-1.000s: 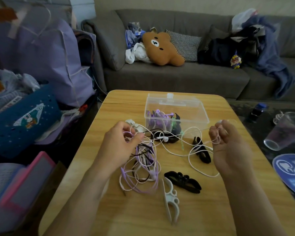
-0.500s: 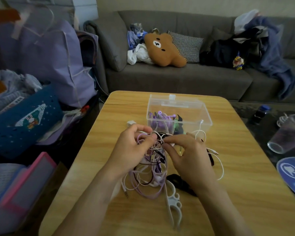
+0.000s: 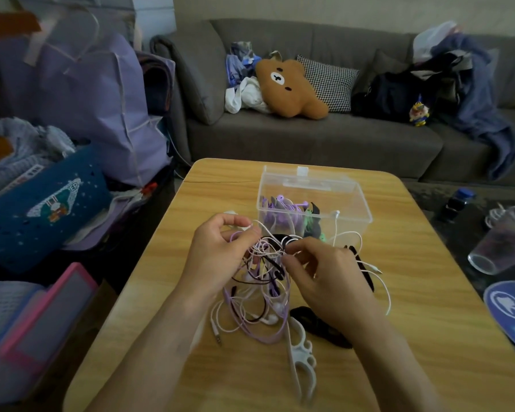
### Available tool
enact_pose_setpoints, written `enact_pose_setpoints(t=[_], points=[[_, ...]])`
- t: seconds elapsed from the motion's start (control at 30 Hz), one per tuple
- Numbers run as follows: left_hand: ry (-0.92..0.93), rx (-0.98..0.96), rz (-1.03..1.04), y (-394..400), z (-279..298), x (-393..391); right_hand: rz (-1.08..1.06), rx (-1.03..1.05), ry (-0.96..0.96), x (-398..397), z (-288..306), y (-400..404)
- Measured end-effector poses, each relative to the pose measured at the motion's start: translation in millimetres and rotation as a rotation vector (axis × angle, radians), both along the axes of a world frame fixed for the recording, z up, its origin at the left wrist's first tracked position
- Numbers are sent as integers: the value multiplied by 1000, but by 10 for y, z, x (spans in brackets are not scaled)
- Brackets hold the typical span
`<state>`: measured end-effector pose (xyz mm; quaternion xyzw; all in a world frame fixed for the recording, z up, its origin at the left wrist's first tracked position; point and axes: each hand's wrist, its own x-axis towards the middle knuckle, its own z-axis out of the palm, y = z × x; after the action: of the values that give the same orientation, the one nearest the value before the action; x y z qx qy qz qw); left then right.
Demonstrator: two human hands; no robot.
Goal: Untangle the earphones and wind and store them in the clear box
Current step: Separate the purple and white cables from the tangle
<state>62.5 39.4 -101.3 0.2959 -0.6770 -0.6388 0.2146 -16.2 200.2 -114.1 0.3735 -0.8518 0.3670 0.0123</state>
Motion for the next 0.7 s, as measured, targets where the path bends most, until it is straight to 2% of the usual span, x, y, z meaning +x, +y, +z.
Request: enact_pose_setpoints(t=[0.13, 0.2, 0.27, 0.33, 0.4, 0.47, 0.6, 0.7], points=[[-109, -78, -39, 14, 17, 16, -49, -126, 62, 54, 45, -18], [-84, -314, 51, 128, 28, 67, -71, -169, 59, 58, 82, -20], [178, -681, 178, 246, 71, 136, -74, -180, 61, 65, 96, -22], [444, -858, 118, 332, 53, 164, -75, -187, 43, 77, 84, -32], [487, -852, -49, 385, 18, 132, -77, -191, 8, 98, 71, -48], [389, -739, -165, 414, -26, 80, -80, -197, -27, 112, 69, -51], [384, -502, -192, 373, -14, -1, -102, -236, -54, 129, 57, -70], [324, -464, -230, 271, 13, -7, -85, -268, -41, 181, 95, -93]])
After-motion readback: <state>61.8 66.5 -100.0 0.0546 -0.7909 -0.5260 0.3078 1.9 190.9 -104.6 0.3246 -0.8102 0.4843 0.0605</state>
